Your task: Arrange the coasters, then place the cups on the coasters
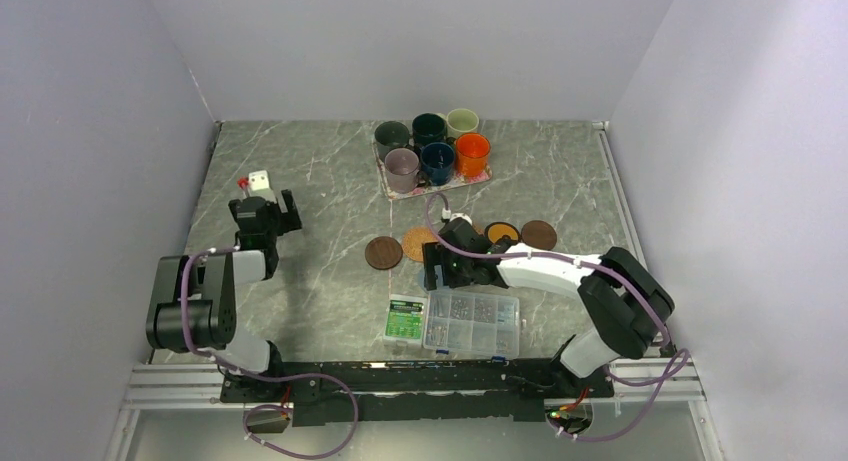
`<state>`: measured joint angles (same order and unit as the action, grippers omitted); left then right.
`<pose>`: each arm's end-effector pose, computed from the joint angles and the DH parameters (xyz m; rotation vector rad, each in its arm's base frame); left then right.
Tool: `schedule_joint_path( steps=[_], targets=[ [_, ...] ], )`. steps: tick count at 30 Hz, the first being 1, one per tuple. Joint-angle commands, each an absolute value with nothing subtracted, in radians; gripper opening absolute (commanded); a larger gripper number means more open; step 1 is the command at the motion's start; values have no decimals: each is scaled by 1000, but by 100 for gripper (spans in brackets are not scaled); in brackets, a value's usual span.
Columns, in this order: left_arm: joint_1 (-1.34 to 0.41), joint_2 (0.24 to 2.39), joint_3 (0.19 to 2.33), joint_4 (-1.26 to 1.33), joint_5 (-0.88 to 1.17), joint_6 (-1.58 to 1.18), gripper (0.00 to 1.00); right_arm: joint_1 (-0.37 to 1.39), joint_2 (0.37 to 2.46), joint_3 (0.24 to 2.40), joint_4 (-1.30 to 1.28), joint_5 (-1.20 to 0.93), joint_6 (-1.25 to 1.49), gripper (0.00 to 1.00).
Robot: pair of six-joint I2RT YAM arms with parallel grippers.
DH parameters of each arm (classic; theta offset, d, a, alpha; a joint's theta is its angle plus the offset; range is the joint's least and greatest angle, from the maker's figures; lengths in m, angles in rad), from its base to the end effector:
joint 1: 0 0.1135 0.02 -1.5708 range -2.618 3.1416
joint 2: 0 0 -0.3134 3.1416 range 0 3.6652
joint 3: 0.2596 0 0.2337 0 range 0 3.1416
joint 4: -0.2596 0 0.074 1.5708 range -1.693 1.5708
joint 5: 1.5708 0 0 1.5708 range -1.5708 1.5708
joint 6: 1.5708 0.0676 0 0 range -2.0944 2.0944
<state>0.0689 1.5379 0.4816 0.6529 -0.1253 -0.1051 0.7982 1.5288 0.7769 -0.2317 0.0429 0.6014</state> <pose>0.3015 0.0293 0.2042 -0.2525 1.9560 0.1000 0.2053 0.2065 0.1983 -0.2411 2.6156 0.4683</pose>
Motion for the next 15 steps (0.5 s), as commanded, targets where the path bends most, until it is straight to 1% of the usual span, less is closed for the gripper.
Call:
schedule_joint_path(
  steps=[1,8,15],
  targets=[
    [69,1466,525,510,-202,-200,94,797,1568,791,-180,3,617,89],
    [70,1390,482,493,-387,-295,94,803,1626,797,-114,-84,636,87],
    [72,1360,469,482,-384,-324,94,830,1669,852,-111,-96,635,86]
  ],
)
